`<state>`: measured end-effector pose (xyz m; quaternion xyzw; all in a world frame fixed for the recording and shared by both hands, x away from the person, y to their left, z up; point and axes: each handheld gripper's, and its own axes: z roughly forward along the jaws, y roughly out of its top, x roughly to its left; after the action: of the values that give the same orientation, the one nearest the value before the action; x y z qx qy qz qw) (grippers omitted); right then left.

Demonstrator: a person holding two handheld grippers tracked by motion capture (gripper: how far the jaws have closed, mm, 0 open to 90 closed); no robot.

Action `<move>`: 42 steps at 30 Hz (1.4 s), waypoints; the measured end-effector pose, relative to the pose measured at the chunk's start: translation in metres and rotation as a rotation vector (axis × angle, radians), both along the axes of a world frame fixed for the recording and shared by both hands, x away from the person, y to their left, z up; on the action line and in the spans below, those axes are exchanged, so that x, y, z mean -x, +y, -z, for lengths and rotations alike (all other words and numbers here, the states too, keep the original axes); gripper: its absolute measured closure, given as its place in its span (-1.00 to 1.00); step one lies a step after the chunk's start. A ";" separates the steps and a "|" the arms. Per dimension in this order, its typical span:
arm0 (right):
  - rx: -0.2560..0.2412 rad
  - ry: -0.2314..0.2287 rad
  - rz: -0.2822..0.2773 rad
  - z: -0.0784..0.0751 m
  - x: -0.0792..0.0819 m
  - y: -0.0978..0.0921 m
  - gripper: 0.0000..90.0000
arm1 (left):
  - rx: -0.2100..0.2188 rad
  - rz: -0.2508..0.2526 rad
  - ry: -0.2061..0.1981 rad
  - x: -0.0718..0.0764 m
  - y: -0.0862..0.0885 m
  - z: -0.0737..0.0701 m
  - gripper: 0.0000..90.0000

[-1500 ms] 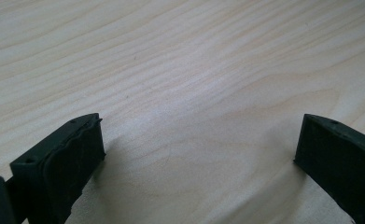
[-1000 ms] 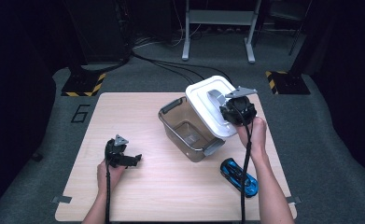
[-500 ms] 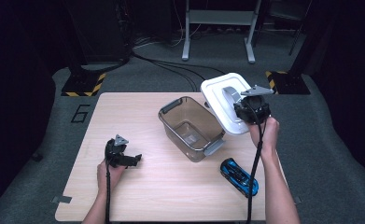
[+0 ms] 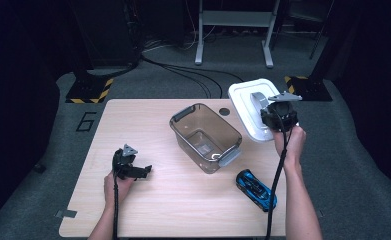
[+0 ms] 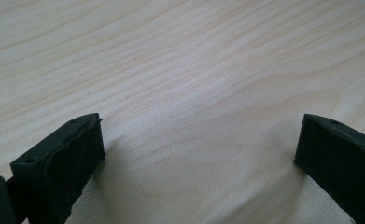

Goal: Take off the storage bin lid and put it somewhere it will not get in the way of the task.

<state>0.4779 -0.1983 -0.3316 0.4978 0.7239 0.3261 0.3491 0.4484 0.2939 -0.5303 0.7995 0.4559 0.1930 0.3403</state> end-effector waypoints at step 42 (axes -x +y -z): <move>-0.064 0.148 0.214 0.114 -0.037 -0.026 0.49 | 0.000 -0.001 0.003 0.000 0.000 0.000 -0.98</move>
<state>0.5145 -0.2246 -0.4460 0.6057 0.6795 0.2722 0.3118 0.4482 0.2939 -0.5303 0.7995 0.4568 0.1917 0.3397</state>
